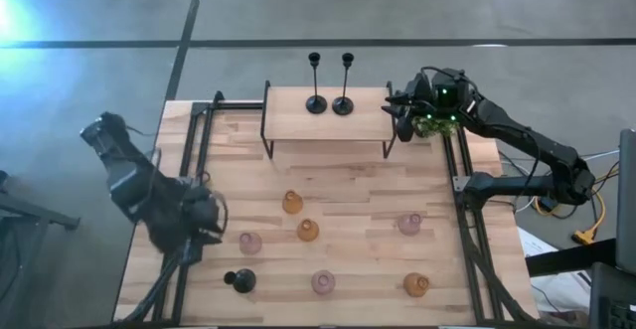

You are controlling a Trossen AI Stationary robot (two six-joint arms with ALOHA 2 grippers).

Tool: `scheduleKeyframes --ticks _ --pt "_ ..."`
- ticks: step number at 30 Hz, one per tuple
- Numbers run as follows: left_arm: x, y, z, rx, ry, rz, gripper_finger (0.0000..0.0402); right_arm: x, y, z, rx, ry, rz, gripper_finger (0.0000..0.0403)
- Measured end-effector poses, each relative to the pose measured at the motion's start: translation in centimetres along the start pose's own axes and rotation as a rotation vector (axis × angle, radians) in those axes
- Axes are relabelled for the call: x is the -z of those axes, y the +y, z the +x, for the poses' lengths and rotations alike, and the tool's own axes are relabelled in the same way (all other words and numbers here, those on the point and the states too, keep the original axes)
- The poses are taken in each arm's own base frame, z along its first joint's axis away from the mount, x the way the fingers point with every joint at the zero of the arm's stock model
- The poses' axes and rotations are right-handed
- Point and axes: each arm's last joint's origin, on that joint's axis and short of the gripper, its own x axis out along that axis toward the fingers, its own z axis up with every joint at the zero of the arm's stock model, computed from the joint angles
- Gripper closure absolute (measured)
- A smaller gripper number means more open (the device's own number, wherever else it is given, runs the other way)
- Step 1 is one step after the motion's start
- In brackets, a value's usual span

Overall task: Pick & Place candle stick holders
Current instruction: Put the black candle holder on the shelf

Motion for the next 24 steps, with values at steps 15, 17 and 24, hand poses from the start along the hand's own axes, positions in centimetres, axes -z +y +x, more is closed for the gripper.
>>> scheduleKeyframes --ticks 15,17,24 --pt "6.2 -3.4 4.2 -0.092 0.048 0.044 0.0282 -0.8 -0.1 0.0 0.008 -0.087 0.021 0.0273" --pt "7.1 -3.9 4.9 -0.043 0.047 0.051 0.0282 -0.9 -0.1 0.0 0.009 -0.098 0.026 0.0275" --pt "9.9 -4.2 8.2 0.024 0.034 0.072 0.0282 -1.0 -0.1 0.0 0.013 -0.106 0.025 0.0285"
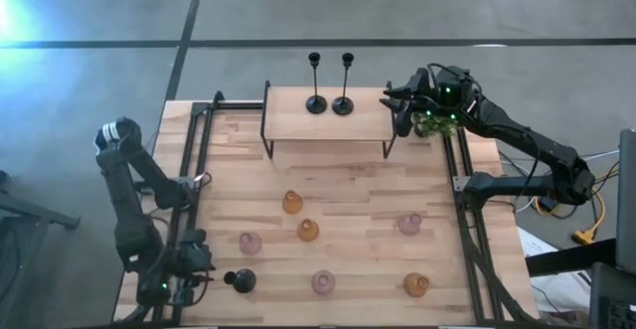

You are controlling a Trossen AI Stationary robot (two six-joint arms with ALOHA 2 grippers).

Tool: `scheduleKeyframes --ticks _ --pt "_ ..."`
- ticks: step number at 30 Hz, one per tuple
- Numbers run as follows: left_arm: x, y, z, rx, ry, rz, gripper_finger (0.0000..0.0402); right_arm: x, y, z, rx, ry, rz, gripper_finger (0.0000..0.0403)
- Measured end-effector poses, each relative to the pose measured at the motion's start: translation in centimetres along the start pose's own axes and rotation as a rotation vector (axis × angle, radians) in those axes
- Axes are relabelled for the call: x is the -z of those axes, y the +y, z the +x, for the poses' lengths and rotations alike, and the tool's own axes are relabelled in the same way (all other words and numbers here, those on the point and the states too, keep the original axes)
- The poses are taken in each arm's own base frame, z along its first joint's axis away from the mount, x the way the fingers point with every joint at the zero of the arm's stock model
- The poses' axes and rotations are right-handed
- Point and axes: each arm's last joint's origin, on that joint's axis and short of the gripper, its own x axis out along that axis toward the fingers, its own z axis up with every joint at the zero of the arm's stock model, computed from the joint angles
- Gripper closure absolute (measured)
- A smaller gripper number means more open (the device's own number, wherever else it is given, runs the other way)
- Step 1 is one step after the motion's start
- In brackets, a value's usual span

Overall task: Pick & Place candle stick holders
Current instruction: Put the black candle holder on the shelf

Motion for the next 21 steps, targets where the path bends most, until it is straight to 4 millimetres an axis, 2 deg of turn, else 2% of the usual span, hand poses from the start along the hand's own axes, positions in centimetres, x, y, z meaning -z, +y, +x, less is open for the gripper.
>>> scheduleKeyframes --ticks 6,11,14,21 --pt "1.4 1.1 2.6 0.021 -0.094 0.006 0.0282 0.0 -0.1 0.0 0.032 0.001 0.022 0.0286" --pt "2.0 1.4 4.1 0.113 -0.158 0.099 0.0282 0.0 -0.2 0.0 0.067 0.002 0.038 0.0286" --pt "2.1 1.7 4.7 0.125 -0.185 0.164 0.0282 0.0 -0.3 0.0 0.081 0.001 0.057 0.0289" --pt "1.4 3.0 5.7 0.035 -0.239 0.224 0.0282 0.0 -0.3 0.0 0.080 -0.003 0.093 0.0294"
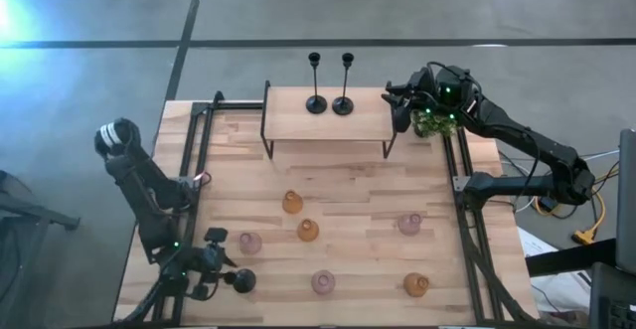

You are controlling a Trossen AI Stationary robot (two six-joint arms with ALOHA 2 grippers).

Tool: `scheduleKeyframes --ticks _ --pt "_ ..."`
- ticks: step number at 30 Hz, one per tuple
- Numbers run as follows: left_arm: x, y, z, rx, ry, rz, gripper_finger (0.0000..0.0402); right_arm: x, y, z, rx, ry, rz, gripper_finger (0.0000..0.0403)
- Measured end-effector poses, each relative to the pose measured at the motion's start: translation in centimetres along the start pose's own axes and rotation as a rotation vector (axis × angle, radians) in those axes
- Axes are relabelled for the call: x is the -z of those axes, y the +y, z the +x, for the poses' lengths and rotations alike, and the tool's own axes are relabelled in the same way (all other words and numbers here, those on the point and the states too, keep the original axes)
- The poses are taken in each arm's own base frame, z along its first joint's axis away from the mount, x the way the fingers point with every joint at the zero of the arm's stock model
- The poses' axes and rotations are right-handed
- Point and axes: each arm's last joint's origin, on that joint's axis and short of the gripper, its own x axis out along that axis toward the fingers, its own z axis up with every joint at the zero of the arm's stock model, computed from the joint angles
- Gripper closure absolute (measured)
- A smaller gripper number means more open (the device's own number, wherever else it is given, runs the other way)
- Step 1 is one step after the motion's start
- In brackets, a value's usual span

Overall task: Pick & Place candle stick holders
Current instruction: Put the black candle holder on the shelf

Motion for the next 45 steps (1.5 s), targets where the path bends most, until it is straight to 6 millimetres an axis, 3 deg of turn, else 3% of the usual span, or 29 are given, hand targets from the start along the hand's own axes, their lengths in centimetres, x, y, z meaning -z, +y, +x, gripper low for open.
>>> scheduleKeyframes --ticks 7,13,18,41,45 --pt "-1.2 -0.2 0.5 0.068 -0.042 0.085 0.0282 0.0 0.0 0.0 0.000 0.000 -0.001 0.0289" --pt "-0.5 -0.1 0.5 0.136 0.084 0.090 0.0282 0.0 0.0 0.0 0.000 0.000 -0.011 0.0299" --pt "-0.4 0.0 0.5 0.126 0.091 0.082 0.0282 0.0 0.0 0.0 0.000 0.000 -0.009 0.0305" --pt "-2.8 -0.1 1.1 0.155 -0.052 0.105 0.0282 -0.2 0.0 0.0 -0.002 -0.018 -0.015 0.0314" --pt "-3.2 -0.1 1.2 0.172 -0.069 0.068 0.0313 -0.2 0.0 0.0 -0.001 -0.018 -0.033 0.0309"
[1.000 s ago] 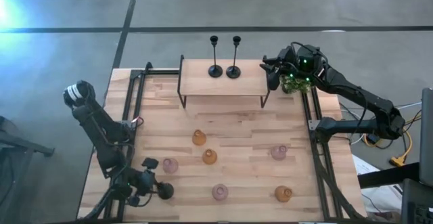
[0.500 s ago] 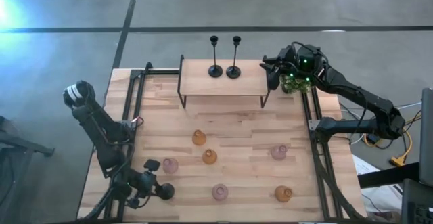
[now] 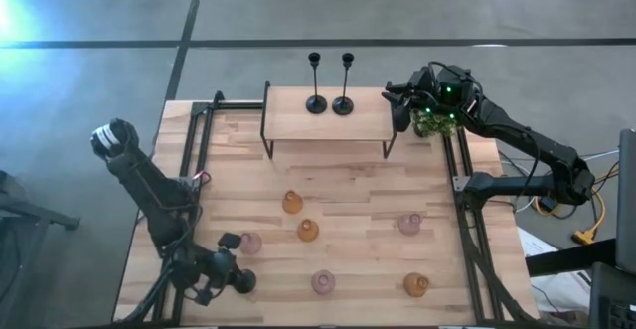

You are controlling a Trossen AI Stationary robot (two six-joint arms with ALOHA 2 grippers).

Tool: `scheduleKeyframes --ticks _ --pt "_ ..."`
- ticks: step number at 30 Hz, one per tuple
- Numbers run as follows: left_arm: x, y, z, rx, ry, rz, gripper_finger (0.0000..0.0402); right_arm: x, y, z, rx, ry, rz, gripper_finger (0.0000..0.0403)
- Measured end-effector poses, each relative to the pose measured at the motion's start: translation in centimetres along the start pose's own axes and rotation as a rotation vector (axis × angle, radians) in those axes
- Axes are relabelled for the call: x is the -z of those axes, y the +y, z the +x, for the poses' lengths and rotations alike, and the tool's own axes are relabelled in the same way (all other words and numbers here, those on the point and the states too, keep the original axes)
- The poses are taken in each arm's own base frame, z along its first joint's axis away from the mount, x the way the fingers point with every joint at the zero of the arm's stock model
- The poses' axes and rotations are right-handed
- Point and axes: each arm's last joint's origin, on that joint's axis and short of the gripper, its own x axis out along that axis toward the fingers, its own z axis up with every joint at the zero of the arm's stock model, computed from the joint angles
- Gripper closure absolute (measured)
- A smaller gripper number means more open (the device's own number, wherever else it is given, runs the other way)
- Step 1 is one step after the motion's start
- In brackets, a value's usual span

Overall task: Pick & Place candle stick holders
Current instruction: Put the black candle holder on the shelf

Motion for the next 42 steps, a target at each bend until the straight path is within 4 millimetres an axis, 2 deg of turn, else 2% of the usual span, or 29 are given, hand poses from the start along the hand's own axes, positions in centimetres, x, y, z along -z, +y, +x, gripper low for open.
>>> scheduleKeyframes --ticks 3,8,12,15,20,24,30,36,42 --pt "-0.3 0.2 0.1 -0.005 -0.015 -0.042 0.0374 0.0 0.0 0.0 0.000 0.000 -0.004 0.0308" --pt "-0.7 0.7 0.1 0.001 -0.017 -0.136 0.0376 0.0 0.0 0.0 0.000 0.000 -0.011 0.0316" --pt "-1.7 1.0 -0.8 0.017 -0.057 -0.203 0.0376 0.0 0.0 0.0 0.000 0.001 -0.015 0.0325" --pt "-3.3 1.1 -1.9 0.024 -0.096 -0.236 0.0376 0.0 0.0 0.0 0.000 0.001 -0.015 0.0330" --pt "-7.3 2.0 -4.2 -0.043 -0.102 -0.277 0.0376 0.0 0.0 0.0 -0.001 0.001 0.006 0.0334" --pt "-10.7 4.1 -6.3 -0.171 -0.101 -0.308 0.0376 0.0 0.0 0.0 -0.004 0.001 0.042 0.0331" --pt "-15.6 8.3 -8.7 -0.298 -0.220 -0.284 0.0376 0.0 0.2 -0.1 -0.065 0.000 0.049 0.0330" --pt "-18.5 13.1 -9.9 -0.422 -0.268 -0.262 0.0376 -0.2 0.5 -0.9 -0.141 -0.011 0.046 0.0344" --pt "-20.8 18.2 -9.7 -0.527 -0.319 -0.264 0.0376 0.0 0.6 -1.6 -0.134 0.016 0.042 0.0354"
